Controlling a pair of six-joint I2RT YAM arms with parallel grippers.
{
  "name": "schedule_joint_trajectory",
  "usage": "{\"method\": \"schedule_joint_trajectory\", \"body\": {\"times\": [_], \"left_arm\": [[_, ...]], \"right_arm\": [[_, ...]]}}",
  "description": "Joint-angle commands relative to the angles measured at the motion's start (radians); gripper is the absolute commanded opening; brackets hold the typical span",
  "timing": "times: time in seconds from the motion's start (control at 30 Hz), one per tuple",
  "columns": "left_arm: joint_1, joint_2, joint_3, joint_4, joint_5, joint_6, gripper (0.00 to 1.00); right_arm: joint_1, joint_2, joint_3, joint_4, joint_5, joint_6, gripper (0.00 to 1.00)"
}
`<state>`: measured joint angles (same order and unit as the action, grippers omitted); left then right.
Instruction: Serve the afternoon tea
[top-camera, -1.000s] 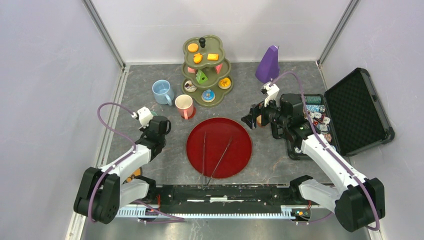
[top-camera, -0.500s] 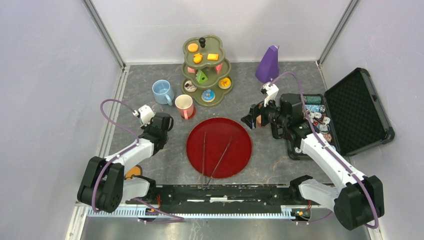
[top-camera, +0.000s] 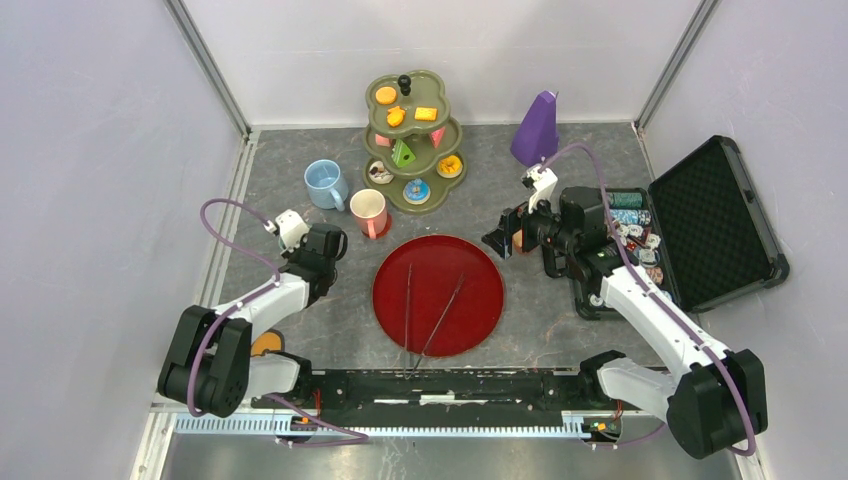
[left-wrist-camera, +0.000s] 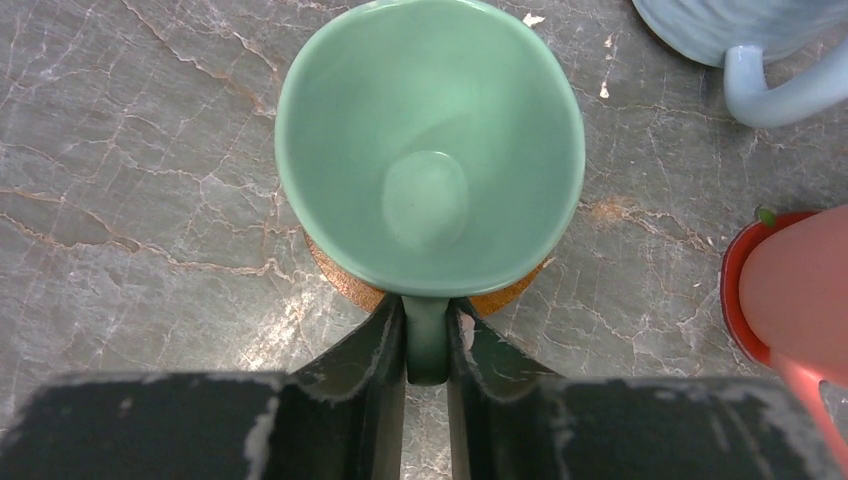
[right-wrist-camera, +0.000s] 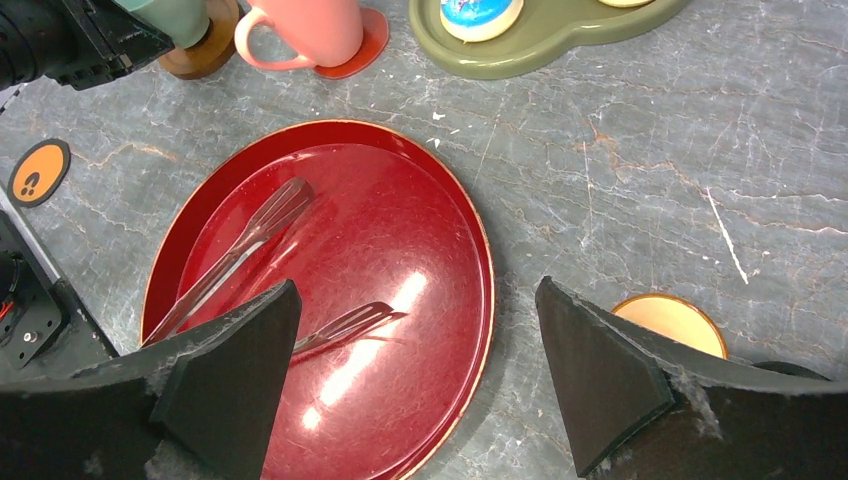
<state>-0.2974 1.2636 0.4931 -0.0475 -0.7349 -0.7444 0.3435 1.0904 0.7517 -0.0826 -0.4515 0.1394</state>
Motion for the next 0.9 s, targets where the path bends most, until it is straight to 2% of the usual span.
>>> {"method": "schedule_joint_trajectory", "body": {"times": [0.0,0.17,0.43,0.6,0.87], "left_arm": [[0.006,-0.005,0.033,0.026,-0.07,-0.075,0.29],[0.006,-0.017,0.049,-0.01,-0.044,-0.083,0.38],[0.006,-0.089,0.061,-0.077,-0.01,-0.093,0.47],[0.007,-0.169,0.071,-0.129,0.013,-0.085,0.61],[0.006,-0.308,0.083,-0.265,0.063,-0.048,0.91]], "right_arm": [[-0.006,-0.009,-0.014,0.038,-0.018,0.012,0.95],[-0.007,-0.001,-0.01,0.042,-0.027,0.015,0.95],[-0.008,0.004,-0.011,0.042,-0.034,0.015,0.95],[-0.007,0.011,-0.016,0.048,-0.041,0.02,0.95],[-0.008,0.022,-0.013,0.055,-0.052,0.025,0.95]]}}
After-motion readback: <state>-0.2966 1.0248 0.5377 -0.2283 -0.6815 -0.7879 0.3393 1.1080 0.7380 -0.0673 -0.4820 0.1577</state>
